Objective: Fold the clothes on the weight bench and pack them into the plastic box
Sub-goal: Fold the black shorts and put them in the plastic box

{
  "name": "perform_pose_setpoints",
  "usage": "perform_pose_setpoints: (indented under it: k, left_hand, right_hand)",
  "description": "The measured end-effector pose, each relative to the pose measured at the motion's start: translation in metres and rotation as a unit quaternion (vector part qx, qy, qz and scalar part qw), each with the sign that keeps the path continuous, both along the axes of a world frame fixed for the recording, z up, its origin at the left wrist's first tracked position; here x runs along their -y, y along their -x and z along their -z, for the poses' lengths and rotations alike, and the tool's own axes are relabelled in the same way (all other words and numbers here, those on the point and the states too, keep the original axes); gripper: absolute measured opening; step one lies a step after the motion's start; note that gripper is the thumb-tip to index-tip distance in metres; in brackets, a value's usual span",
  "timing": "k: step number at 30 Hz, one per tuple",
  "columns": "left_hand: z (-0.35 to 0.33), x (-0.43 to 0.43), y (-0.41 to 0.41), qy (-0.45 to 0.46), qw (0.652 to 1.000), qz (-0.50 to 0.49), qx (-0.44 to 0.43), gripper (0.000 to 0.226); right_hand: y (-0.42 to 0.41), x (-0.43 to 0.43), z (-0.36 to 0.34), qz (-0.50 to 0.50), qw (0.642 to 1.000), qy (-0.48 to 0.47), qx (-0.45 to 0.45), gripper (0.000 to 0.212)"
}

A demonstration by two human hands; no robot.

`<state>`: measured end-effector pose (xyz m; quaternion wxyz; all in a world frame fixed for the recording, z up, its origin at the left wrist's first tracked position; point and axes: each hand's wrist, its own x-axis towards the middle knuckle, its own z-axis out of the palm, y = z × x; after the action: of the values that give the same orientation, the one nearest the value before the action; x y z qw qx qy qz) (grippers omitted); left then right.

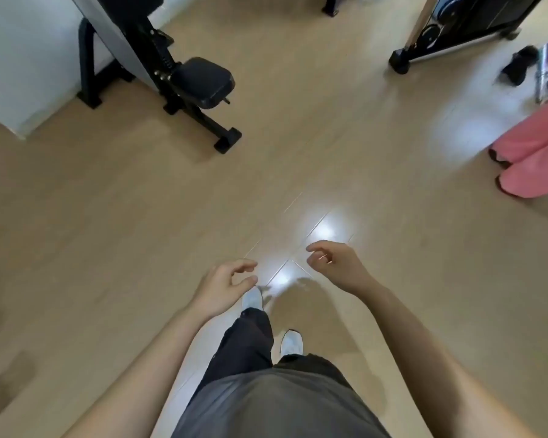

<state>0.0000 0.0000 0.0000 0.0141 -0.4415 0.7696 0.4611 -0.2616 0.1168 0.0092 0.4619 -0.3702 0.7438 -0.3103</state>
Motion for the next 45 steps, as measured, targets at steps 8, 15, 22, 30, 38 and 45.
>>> perform_pose_setpoints:
  k: [8, 15, 22, 30, 38, 45]
  left_hand:
    - [0.012, 0.088, 0.059, -0.011, 1.0, -0.003, -0.005, 0.028]
    - [0.011, 0.2, 0.143, -0.017, 0.998, 0.054, -0.026, 0.035]
    - [0.005, 0.304, 0.243, -0.011, 0.992, 0.128, -0.012, 0.031]
    - [0.007, 0.393, 0.349, -0.004, 0.99, 0.141, 0.018, 0.033]
    - [-0.005, 0.472, 0.446, -0.026, 0.993, 0.11, 0.038, 0.037]
    - [0.004, 0.567, 0.522, -0.037, 0.995, 0.087, 0.017, 0.036]
  right_hand:
    - [0.054, 0.072, -0.007, 0.013, 0.998, -0.053, -0.037, 0.024]
    - [0.11, 0.161, -0.022, 0.014, 0.994, -0.082, -0.068, 0.024]
    - [0.173, 0.234, -0.023, 0.048, 0.992, -0.087, -0.084, 0.024]
    - [0.275, 0.33, -0.004, 0.046, 0.995, -0.071, -0.05, 0.024]
    - [0.401, 0.438, -0.003, 0.038, 0.997, -0.054, -0.045, 0.024]
    - [0.481, 0.526, 0.0, 0.034, 0.995, -0.069, -0.057, 0.022]
